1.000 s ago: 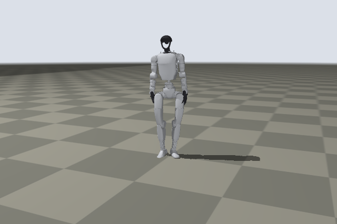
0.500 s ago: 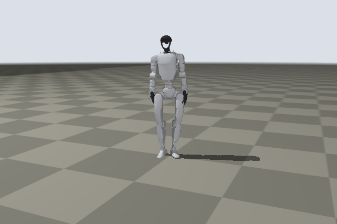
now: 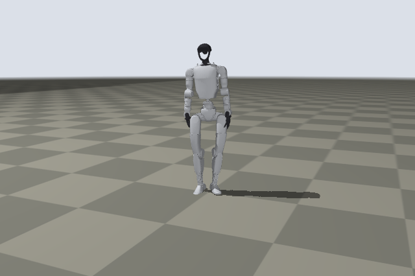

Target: In place motions

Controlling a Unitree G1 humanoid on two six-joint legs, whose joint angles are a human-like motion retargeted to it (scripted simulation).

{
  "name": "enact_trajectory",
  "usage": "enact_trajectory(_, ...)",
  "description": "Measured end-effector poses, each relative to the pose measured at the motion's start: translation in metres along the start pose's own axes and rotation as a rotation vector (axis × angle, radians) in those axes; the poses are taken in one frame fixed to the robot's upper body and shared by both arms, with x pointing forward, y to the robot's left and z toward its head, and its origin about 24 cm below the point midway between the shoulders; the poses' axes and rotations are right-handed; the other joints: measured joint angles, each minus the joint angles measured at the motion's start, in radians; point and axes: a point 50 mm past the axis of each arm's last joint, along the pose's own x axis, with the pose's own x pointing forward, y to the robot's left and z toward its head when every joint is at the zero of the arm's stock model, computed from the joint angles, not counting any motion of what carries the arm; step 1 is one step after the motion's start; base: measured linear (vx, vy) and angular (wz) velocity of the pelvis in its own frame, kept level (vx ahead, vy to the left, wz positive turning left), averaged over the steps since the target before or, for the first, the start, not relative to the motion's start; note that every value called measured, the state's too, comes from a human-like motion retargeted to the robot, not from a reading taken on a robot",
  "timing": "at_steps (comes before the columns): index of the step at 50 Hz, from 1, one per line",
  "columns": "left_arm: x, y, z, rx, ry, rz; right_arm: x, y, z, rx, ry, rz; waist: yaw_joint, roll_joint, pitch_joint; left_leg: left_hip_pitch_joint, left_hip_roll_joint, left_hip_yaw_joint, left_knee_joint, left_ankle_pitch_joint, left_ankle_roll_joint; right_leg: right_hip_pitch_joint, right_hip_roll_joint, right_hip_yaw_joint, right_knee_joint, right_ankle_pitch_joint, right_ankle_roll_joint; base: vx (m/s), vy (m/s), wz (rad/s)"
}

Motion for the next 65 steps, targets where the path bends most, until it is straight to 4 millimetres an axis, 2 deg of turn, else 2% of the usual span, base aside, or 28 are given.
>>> enact_trajectory(33,0.0,0.0,0.002,0.009,-0.004,-0.002,-0.001,-0.001,0.0,-0.003,0.002,-0.002,0.012,0.003,0.004,-0.005,0.014,0.012,0.009,-0.005,-0.014,-0.003,0.006,0.008,0.002,0.012,-0.006,0.0,0.0,0.0)
enact_trajectory(38,-0.005,0.005,0.021,0.05,-0.048,0.009,0.0,-0.002,-0.006,0.042,0.0,-0.014,0.047,0.008,0.039,-0.019,0.023,-0.008,0.04,0.002,-0.015,0.011,0.002,-0.032,0.036,-0.017,-0.037,-0.12,0.07,0.24)
enact_trajectory(43,-0.016,0.011,0.062,0.125,-0.176,0.04,0.0,-0.002,-0.019,0.219,-0.029,-0.025,0.205,-0.034,0.1,-0.084,0.034,-0.005,0.154,0.009,-0.022,0.019,-0.058,-0.022,0.125,-0.089,-0.048,-0.31,0.06,0.47)
enact_trajectory(45,-0.022,0.012,0.081,0.153,-0.24,0.046,0.0,-0.002,-0.03,0.296,-0.016,-0.017,0.312,-0.062,0.112,-0.119,0.029,0.02,0.186,-0.021,-0.025,0.011,-0.085,-0.006,0.161,-0.128,-0.041,-0.48,-0.1,0.79)
enact_trajectory(48,-0.028,0.011,0.096,0.209,-0.28,0.05,-0.002,-0.001,-0.047,0.367,0.027,0.003,0.374,-0.078,0.088,-0.165,0.052,0.084,0.181,-0.072,-0.032,0.033,-0.124,-0.098,0.17,-0.17,0.002,-0.4,-0.15,2.19)
enact_trajectory(50,-0.029,0.009,0.1,0.257,-0.288,0.072,-0.003,-0.001,-0.061,0.406,0.063,-0.009,0.354,-0.097,0.069,-0.2,0.05,0.13,0.173,-0.12,-0.016,0.06,-0.144,-0.26,0.142,-0.171,0.008,-0.38,-0.14,5.11)
enact_trajectory(52,-0.028,0.012,0.099,0.276,-0.29,0.118,-0.004,-0.002,-0.07,0.389,0.09,-0.037,0.186,-0.086,0.069,-0.193,0.051,0.171,0.148,-0.126,-0.02,0.135,-0.117,-0.545,0.058,-0.133,0.001,-0.31,-0.09,6.74)
enact_trajectory(55,-0.028,0.024,0.089,0.245,-0.264,0.178,-0.006,-0.009,-0.073,0.253,0.125,-0.065,0.153,-0.096,0.057,-0.17,0.126,0.412,0.127,-0.155,-0.066,0.164,-0.125,-0.686,0.055,-0.137,0.032,-0.38,-0.02,3.78)
enact_trajectory(57,-0.025,0.031,0.074,0.2,-0.201,0.199,-0.008,-0.015,-0.074,0.148,0.158,-0.09,0.119,-0.084,0.045,-0.177,0.15,0.477,0.124,-0.145,-0.073,0.185,-0.116,-0.781,0.053,-0.132,0.043,-0.26,0.01,2.96)
enact_trajectory(60,-0.021,0.039,0.047,0.102,-0.091,0.207,-0.011,-0.026,-0.073,0.031,0.194,-0.143,0.122,-0.079,0.055,-0.185,0.14,0.449,0.109,-0.082,-0.049,0.233,-0.101,-0.867,0.051,-0.123,0.049,-0.22,0.08,1.93)
enact_trajectory(62,-0.019,0.041,0.034,0.033,-0.049,0.199,-0.012,-0.03,-0.068,0.0,0.195,-0.167,0.148,-0.085,0.069,-0.178,0.12,0.427,0.092,-0.049,-0.025,0.255,-0.108,-0.869,0.056,-0.119,0.05,-0.19,0.11,0.72)
enact_trajectory(65,-0.013,0.04,0.001,-0.136,0.009,0.17,-0.011,-0.033,-0.044,-0.033,0.139,-0.191,0.208,-0.107,0.089,-0.157,0.099,0.408,0.083,-0.001,-0.012,0.284,-0.124,-0.861,0.058,-0.13,0.057,-0.13,0.13,0.03)
